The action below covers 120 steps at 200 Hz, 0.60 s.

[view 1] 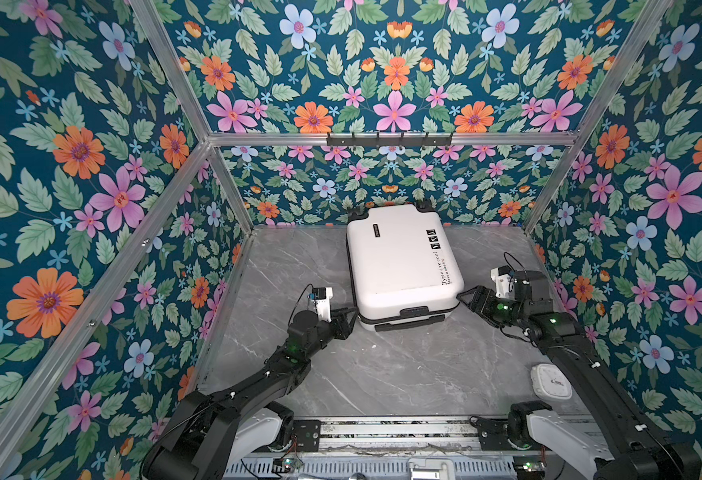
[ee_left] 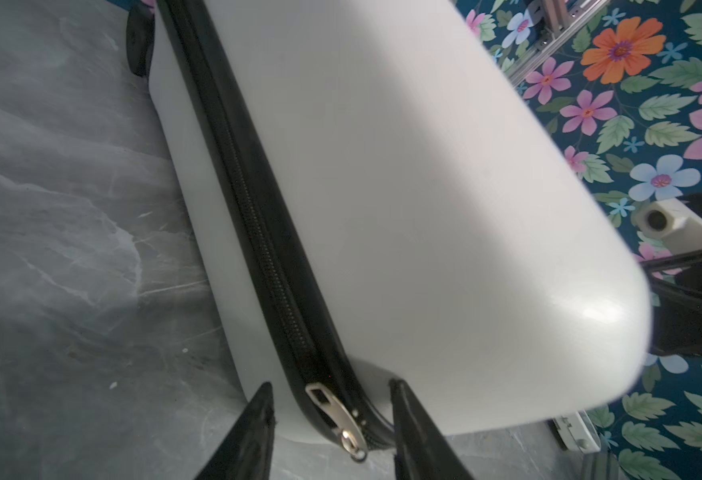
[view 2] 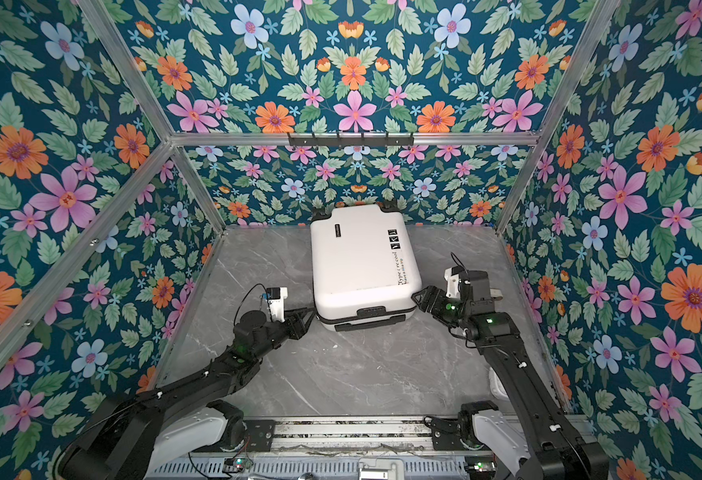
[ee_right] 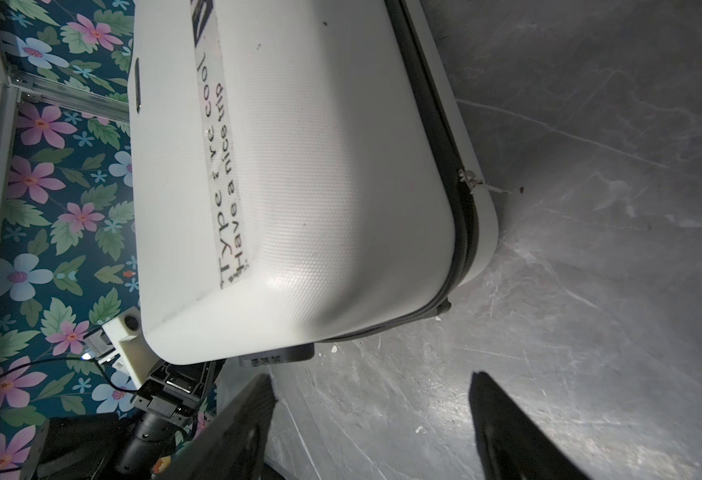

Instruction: Pack the luggage

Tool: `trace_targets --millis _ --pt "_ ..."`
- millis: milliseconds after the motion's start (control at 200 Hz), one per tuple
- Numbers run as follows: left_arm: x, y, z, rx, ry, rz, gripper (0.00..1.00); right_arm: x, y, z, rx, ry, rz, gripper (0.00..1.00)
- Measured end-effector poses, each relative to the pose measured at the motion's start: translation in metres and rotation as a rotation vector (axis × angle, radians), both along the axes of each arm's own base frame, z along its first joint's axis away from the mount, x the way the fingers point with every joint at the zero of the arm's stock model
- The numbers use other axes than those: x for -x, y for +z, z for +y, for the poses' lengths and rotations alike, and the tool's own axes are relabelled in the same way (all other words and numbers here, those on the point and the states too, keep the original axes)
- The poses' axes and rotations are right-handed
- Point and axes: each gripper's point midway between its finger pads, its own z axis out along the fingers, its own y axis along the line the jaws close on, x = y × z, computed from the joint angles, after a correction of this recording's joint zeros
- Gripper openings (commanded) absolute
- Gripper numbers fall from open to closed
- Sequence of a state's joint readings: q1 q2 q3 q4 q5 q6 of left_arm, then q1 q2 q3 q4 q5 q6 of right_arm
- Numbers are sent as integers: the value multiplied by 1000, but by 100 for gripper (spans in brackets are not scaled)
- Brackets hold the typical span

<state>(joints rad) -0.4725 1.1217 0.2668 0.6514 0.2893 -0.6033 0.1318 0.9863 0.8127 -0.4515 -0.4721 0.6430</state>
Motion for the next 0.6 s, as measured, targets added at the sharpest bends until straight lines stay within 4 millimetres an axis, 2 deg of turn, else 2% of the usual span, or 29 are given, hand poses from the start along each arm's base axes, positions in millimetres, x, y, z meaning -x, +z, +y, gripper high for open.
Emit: trace_targets --millis 190,420,600 --pt "-5 -15 3 41 18 74 52 1 1 0 -1 0 -4 75" --pt "-4 -19 9 113 32 90 42 2 2 0 -1 -1 -10 75" --pt "12 -26 18 127 47 113 37 2 -2 -1 2 -2 -1 75"
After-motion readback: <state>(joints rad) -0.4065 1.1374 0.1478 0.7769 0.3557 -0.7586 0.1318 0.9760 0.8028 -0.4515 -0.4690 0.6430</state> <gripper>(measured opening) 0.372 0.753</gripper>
